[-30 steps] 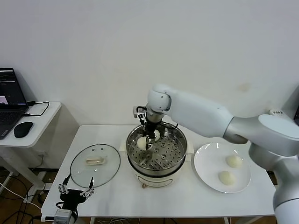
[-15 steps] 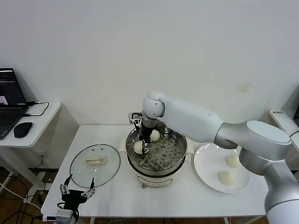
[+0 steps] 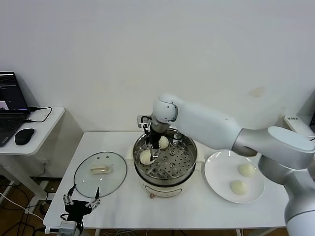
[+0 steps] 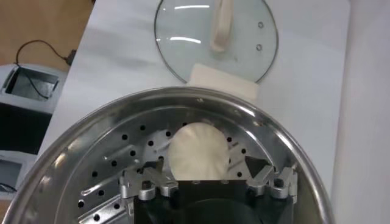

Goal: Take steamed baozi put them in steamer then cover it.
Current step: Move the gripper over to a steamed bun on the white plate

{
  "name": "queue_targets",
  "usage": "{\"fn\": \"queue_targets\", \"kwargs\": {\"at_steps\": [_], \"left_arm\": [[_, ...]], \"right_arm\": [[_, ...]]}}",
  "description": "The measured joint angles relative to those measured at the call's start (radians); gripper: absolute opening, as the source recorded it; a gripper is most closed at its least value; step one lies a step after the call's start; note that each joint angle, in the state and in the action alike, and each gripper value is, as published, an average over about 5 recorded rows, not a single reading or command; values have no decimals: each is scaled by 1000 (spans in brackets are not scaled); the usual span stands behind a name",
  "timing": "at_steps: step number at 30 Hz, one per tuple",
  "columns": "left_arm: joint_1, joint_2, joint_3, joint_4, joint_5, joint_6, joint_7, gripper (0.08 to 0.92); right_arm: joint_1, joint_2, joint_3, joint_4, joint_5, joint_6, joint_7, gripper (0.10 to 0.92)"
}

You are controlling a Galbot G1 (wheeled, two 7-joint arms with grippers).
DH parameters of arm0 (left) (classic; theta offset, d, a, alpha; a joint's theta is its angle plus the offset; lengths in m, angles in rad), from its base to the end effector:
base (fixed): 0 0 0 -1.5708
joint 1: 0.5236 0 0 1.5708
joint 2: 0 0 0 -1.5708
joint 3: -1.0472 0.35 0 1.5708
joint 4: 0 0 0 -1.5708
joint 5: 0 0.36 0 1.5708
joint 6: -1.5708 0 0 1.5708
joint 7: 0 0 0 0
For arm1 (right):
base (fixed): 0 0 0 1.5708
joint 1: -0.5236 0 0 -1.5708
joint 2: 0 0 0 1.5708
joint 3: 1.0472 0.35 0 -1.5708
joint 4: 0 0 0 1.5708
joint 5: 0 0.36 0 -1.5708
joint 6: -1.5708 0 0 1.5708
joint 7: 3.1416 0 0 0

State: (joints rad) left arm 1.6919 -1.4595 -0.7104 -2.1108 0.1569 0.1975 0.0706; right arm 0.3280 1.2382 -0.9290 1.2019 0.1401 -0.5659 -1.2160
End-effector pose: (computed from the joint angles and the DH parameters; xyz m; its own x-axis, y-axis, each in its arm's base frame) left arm 0.1478 0.0753 -0.3082 -0.9520 -0.0997 0.2894 0.0013 0.9442 0.3294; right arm 0.5594 0.1585 -0.0705 -0.0828 -0.2942 0.9521 -0.9642 -0.2179 -0.1512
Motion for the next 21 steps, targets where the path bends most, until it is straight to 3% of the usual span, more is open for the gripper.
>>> {"fn": "queue_targets", "kwargs": {"at_steps": [12, 21], "left_arm": [[4, 7, -6, -11, -3, 13, 13, 823], [1, 19, 1, 7, -3, 17, 16, 823]], "right_arm": [[40, -319, 84, 184, 19, 50, -74, 823], [4, -582, 113, 311, -46, 113, -113, 823]]}}
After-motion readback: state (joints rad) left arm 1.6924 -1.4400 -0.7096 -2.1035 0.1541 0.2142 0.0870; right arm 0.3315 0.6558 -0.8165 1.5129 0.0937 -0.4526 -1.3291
